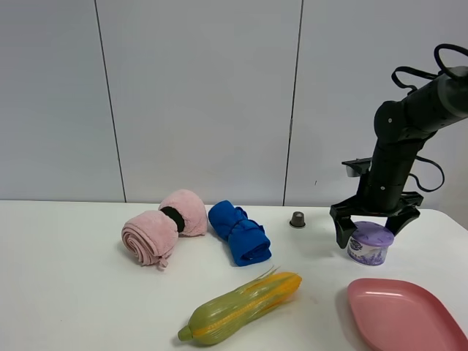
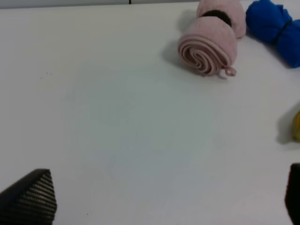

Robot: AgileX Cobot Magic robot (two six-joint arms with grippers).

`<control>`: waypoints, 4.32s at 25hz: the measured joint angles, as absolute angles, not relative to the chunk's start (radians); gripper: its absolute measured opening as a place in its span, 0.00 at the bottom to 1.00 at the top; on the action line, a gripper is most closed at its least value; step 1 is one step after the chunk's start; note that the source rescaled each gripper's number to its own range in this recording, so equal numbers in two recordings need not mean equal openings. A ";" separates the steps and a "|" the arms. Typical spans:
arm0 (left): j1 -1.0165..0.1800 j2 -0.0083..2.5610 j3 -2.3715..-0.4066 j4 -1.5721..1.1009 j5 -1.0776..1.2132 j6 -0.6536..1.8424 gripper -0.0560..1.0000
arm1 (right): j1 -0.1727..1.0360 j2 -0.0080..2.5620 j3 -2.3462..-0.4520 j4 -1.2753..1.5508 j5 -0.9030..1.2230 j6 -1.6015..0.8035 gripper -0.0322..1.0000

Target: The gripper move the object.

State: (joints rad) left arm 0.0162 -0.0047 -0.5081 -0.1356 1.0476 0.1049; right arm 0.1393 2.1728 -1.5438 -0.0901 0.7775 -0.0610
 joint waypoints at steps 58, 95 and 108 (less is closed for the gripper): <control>0.016 -0.005 -0.508 -0.136 1.048 0.106 1.00 | 0.779 2.085 -1.740 -0.037 0.770 -0.167 0.03; 0.016 -0.005 -0.508 -0.136 1.048 0.106 1.00 | 0.779 2.222 -1.812 -0.153 0.797 0.000 0.65; 0.016 -0.005 -0.508 -0.136 1.048 0.106 1.00 | 0.779 1.948 -1.812 -0.168 1.008 -0.039 0.88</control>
State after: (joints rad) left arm 0.0162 -0.0047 -0.5081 -0.1365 1.0476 0.1057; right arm 0.7794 1.9475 -1.8116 -0.1678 1.0084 -0.0393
